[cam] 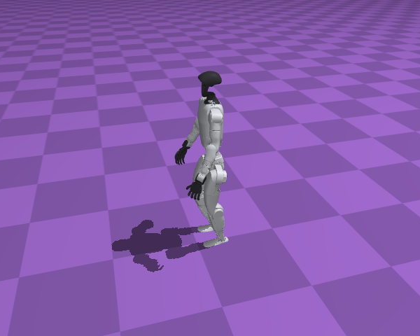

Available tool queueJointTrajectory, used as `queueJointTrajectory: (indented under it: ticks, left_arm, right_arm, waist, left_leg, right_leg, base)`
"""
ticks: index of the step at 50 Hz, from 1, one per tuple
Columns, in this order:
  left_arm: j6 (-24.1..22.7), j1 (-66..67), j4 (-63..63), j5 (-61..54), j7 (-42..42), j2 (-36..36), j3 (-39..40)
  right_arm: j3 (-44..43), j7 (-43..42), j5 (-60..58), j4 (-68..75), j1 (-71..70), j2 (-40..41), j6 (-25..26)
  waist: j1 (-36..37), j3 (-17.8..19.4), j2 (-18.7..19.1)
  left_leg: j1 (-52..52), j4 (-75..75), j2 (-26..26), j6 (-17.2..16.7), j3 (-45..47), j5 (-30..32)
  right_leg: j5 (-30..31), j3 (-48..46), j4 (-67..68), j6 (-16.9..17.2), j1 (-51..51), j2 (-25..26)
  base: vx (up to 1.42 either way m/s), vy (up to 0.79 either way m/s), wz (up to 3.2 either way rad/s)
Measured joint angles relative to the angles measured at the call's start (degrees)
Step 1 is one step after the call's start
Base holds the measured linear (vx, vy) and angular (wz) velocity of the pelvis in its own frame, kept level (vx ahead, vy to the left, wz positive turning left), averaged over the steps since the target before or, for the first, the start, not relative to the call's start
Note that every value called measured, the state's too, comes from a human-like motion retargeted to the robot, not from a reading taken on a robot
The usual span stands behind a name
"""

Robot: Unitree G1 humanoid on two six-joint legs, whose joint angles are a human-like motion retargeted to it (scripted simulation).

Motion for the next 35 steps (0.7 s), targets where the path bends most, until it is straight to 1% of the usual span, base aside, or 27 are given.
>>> queueJointTrajectory:
  ticks: [7, 17, 35]
  left_arm:
    - [0.27, 0.05, 0.13, 1.67, -1.30, 0.29, -1.11]
    - [0.58, -0.15, 0.07, 2.77, -1.36, 1.09, -1.97]
    - [1.10, -1.84, -0.07, 4.89, -0.52, 1.97, -3.02]
  right_arm:
    - [0.34, 0.60, -0.87, 0.95, -0.18, 0.54, 0.23]
    - [1.05, 1.19, -1.56, 1.55, 0.78, 1.24, 0.49]
    - [2.03, 1.67, -2.90, 2.29, 2.64, 1.84, 0.69]
  waist:
    - [0.71, 0.88, 0.37]
    - [0.86, 2.05, 0.98]
    - [1.06, 2.97, 0.65]
  left_leg:
    - [2.94, -0.79, 1.00, -0.43, -1.02, -0.34]
    - [4.62, 0.11, 2.84, -1.03, -1.84, -1.59]
    - [5.71, -0.34, 3.69, -1.61, -3.53, -1.90]
  right_leg:
    - [1.06, -0.87, -3.99, -0.66, 4.78, 1.20]
    - [2.91, -1.92, -8.91, -1.20, 9.59, 3.15]
    - [3.81, -2.88, -11.74, -1.67, 12.55, 4.30]
  base:
    - [0.08, -0.04, 0.12]
    - [0.01, 0.00, 0.01]
    - [0.00, 0.00, 0.00]
